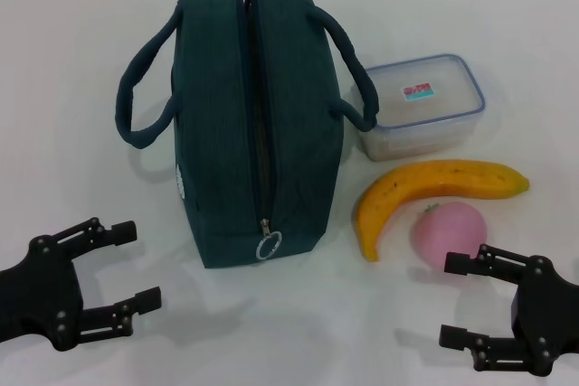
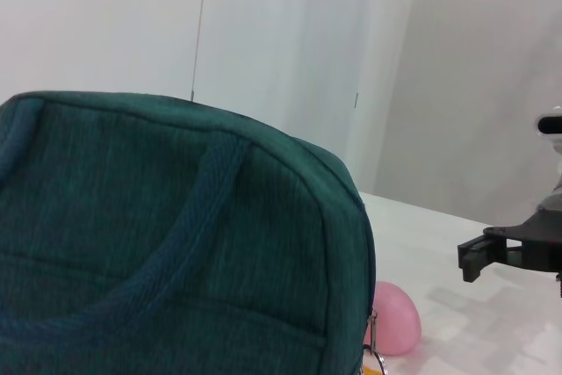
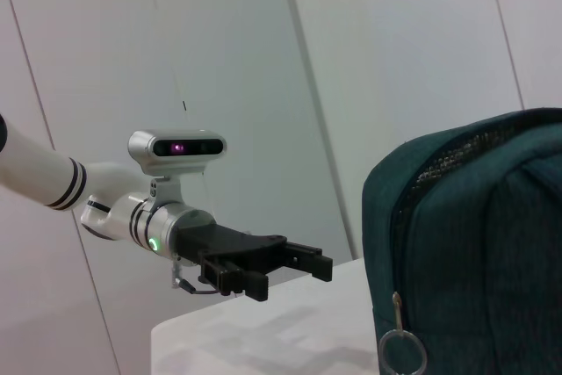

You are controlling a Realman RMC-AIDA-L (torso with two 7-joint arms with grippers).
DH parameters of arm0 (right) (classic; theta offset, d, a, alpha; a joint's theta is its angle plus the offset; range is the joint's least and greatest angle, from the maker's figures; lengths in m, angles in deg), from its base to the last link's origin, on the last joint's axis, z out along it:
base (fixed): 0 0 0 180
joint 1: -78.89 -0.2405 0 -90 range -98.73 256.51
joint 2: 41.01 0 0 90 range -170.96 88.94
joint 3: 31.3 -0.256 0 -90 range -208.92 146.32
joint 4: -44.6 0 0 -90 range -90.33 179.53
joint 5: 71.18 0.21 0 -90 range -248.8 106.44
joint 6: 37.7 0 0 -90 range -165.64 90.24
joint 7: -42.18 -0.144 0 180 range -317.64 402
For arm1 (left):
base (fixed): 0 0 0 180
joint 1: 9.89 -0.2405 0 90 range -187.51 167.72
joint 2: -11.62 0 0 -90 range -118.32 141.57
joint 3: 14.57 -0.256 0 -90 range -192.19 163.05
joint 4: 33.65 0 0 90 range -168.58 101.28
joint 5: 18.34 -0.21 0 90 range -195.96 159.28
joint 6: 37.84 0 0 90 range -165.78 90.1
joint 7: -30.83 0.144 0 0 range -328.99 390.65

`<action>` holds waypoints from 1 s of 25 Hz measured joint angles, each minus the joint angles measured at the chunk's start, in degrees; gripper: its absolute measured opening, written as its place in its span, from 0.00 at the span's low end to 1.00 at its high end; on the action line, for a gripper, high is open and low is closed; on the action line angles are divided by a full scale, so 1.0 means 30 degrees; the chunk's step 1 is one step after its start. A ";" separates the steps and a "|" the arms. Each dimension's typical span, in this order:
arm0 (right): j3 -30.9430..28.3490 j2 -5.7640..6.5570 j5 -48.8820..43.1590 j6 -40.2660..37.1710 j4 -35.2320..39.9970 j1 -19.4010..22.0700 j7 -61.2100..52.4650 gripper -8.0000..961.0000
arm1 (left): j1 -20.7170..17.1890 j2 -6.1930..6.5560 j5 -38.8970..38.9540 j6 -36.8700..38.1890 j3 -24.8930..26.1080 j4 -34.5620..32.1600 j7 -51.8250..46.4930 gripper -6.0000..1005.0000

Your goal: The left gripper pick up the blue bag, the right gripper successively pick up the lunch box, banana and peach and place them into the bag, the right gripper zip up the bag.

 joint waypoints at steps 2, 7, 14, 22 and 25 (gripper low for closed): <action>0.0000 0.0000 -0.0004 -0.0001 -0.0014 0.0000 0.0000 0.86 | 0.0000 0.0001 0.0014 -0.0011 -0.0001 -0.0001 -0.0020 0.88; 0.0021 0.0000 -0.0016 0.0000 -0.0029 -0.0007 0.0000 0.86 | -0.0001 0.0000 0.0023 -0.0028 0.0000 0.0000 -0.0146 0.88; 0.0030 0.0000 -0.0021 0.0001 -0.0070 -0.0042 0.0000 0.86 | 0.0000 0.0000 0.0035 -0.0042 0.0000 0.0000 -0.0275 0.88; 0.0030 0.0000 -0.0020 0.0002 -0.0091 -0.0059 -0.0070 0.86 | 0.0150 0.0368 0.0302 -0.0001 0.1636 -0.0131 -0.5282 0.88; 0.0030 0.0000 -0.0020 0.0002 -0.0092 -0.0048 -0.0087 0.86 | 0.0509 0.0647 0.0654 0.0175 0.2585 -0.0163 -0.8201 0.88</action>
